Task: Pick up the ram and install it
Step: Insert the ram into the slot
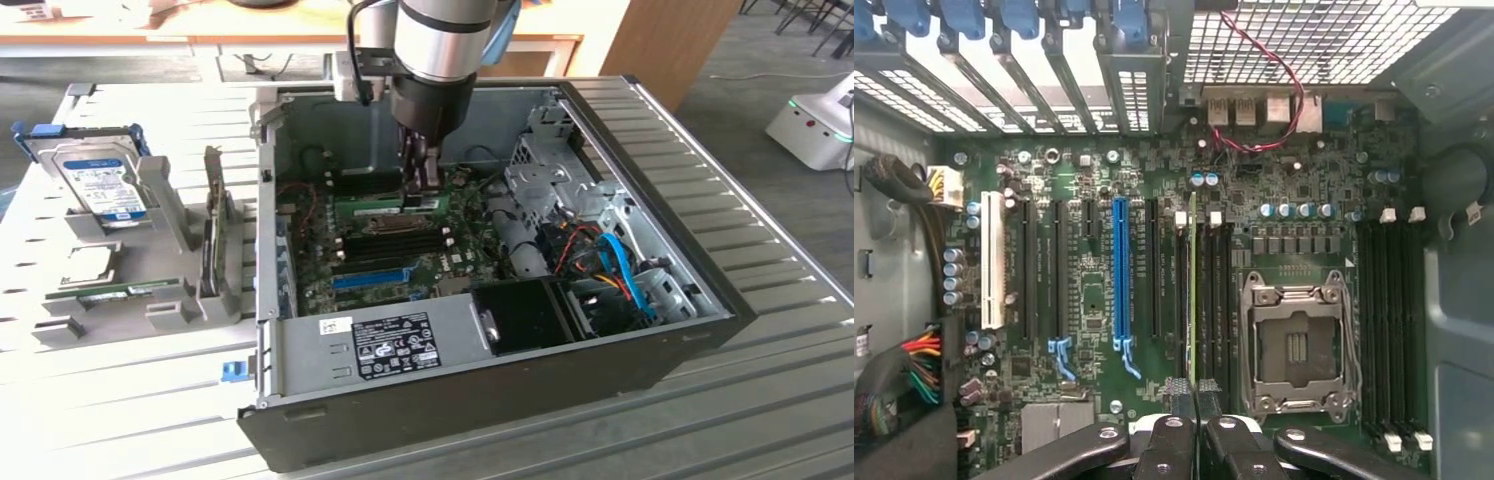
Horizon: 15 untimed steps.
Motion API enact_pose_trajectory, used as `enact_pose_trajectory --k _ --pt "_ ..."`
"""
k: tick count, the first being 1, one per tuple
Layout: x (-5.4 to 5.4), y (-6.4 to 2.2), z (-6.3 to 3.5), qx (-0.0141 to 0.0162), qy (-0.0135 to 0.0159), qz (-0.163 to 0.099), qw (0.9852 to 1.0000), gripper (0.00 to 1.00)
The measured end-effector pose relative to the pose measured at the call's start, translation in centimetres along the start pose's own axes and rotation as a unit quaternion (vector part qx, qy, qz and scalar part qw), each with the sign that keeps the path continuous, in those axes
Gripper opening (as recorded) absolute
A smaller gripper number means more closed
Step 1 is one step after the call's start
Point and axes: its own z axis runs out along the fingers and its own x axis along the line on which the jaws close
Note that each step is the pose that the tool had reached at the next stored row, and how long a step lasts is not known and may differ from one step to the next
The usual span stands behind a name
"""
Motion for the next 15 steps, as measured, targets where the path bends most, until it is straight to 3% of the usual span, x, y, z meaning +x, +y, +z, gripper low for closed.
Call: enact_pose_trajectory --k 15 --pt "0.1 -0.06 1.44 0.0 0.0 0.0 1.0 0.12"
